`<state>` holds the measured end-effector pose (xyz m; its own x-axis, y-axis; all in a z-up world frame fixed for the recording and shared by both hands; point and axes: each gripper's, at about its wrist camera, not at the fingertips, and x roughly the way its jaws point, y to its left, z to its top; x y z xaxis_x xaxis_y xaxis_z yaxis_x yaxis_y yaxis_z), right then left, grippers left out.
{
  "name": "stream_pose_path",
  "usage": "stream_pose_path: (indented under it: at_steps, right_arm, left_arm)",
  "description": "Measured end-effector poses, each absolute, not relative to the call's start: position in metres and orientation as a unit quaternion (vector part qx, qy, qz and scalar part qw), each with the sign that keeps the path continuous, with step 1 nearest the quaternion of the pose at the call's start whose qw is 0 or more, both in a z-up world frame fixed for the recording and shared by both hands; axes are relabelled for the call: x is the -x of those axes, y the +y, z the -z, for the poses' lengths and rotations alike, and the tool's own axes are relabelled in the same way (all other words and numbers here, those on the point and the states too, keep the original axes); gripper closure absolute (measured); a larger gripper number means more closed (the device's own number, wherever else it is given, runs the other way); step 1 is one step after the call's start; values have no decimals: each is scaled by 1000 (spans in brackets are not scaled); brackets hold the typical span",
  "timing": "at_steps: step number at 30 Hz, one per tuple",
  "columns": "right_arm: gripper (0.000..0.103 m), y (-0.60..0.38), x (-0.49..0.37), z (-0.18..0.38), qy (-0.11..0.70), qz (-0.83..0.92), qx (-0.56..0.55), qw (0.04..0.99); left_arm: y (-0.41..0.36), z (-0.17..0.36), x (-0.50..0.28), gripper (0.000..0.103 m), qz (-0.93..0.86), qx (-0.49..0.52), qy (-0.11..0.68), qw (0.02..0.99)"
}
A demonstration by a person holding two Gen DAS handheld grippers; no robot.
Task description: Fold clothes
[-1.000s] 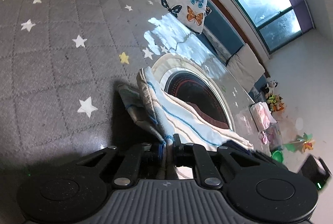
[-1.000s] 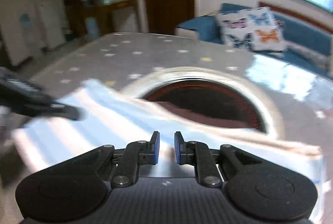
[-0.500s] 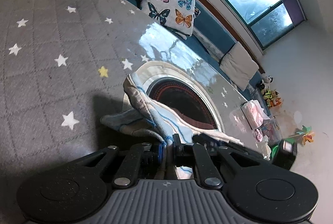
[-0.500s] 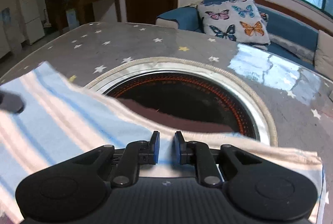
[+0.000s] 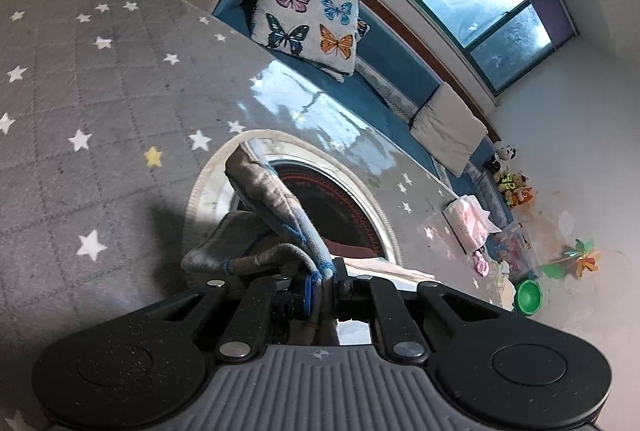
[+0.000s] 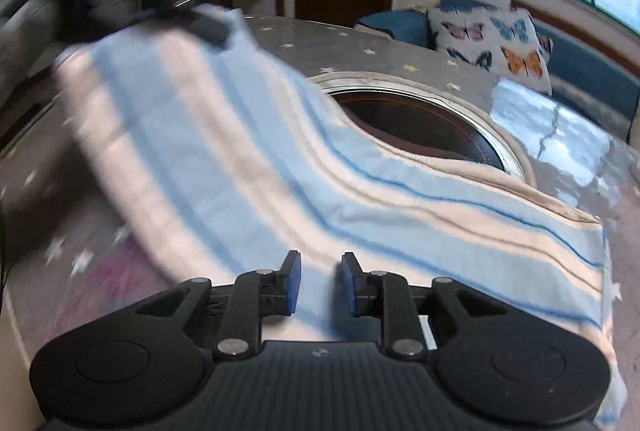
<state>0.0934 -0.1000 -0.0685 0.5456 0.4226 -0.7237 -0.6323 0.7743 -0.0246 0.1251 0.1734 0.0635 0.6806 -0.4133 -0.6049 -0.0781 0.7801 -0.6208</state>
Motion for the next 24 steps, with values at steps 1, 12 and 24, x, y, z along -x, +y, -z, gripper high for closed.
stream_pose_path:
  at_steps: [1,12,24]
  right_arm:
    - [82,-104,-87,67,367,-309,141,866]
    - [79,-224,-94,51,353,-173,66,917]
    - [76,-262,-98,63,350,-175,19,920]
  left_arm:
    - [169,-66,-126,93,99,314,387,861]
    - [129,-85,-132,93,109,285,388,870]
    - [47,-108,-160,93,108,232,407,877]
